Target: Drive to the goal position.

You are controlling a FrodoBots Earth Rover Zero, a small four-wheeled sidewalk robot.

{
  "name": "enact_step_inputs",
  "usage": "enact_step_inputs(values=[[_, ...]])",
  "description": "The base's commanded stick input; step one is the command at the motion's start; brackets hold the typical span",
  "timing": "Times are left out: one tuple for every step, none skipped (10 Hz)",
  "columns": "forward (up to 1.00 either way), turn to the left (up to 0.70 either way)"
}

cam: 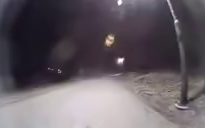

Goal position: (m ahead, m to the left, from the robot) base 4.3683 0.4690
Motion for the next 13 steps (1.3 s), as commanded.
enact_step_inputs(values=[[1.00, 0.38], [1.00, 0.29], [1.00, 0.00], [1.00, 0.00], [1.00, 0.00], [1.00, 0.00], [1.00, 0.00], [1.00, 0.00], [1.00, 0.00], [1.00, 0.00], [1.00, 0.00], [1.00, 0.00], [1.00, 0.00]])
